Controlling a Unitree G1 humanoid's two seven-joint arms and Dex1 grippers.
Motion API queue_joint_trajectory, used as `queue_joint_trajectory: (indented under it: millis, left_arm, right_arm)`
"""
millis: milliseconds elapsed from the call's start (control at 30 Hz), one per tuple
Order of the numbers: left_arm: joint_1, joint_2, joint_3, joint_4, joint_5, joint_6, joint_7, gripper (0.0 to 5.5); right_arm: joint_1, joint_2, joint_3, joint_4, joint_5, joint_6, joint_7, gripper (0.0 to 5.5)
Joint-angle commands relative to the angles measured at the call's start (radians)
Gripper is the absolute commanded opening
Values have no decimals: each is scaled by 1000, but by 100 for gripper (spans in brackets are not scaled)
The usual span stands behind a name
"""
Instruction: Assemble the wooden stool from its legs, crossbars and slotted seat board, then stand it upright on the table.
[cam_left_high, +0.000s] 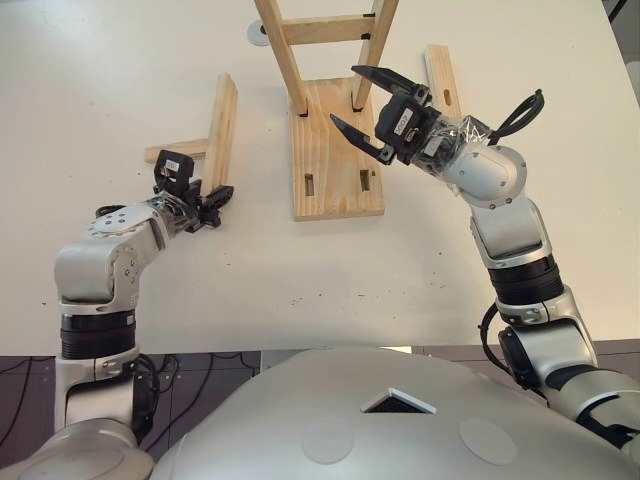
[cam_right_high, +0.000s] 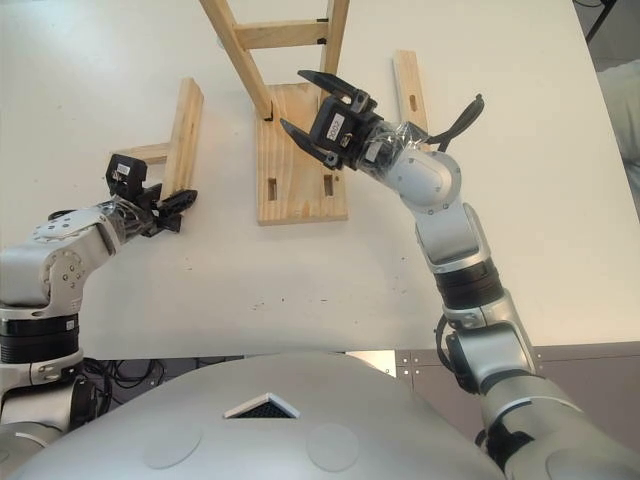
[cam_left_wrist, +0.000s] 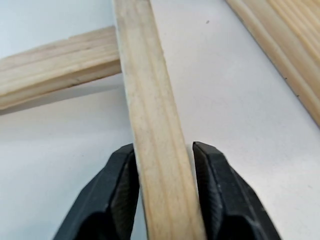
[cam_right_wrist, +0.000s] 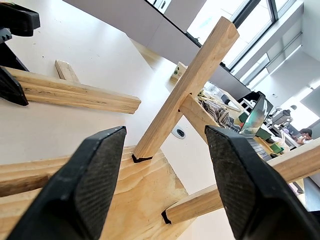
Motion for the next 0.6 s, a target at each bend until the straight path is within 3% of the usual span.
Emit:
queue_joint_trajectory:
  millis: [33, 367, 600]
  left_arm:
    - [-25, -8, 1, -2, 56, -56, 37, 113]
    - [-111, -81, 2, -29, 280, -463, 190, 99]
    - [-157, -137, 12, -52, 390, -716, 281, 99]
  right_arm:
    - [-15, -20, -3, -2, -10, -5, 9, 292]
    - [-97, 73, -162, -34, 267, 246, -6, 292]
    - [-264, 154, -375, -51, 630, 561, -70, 292]
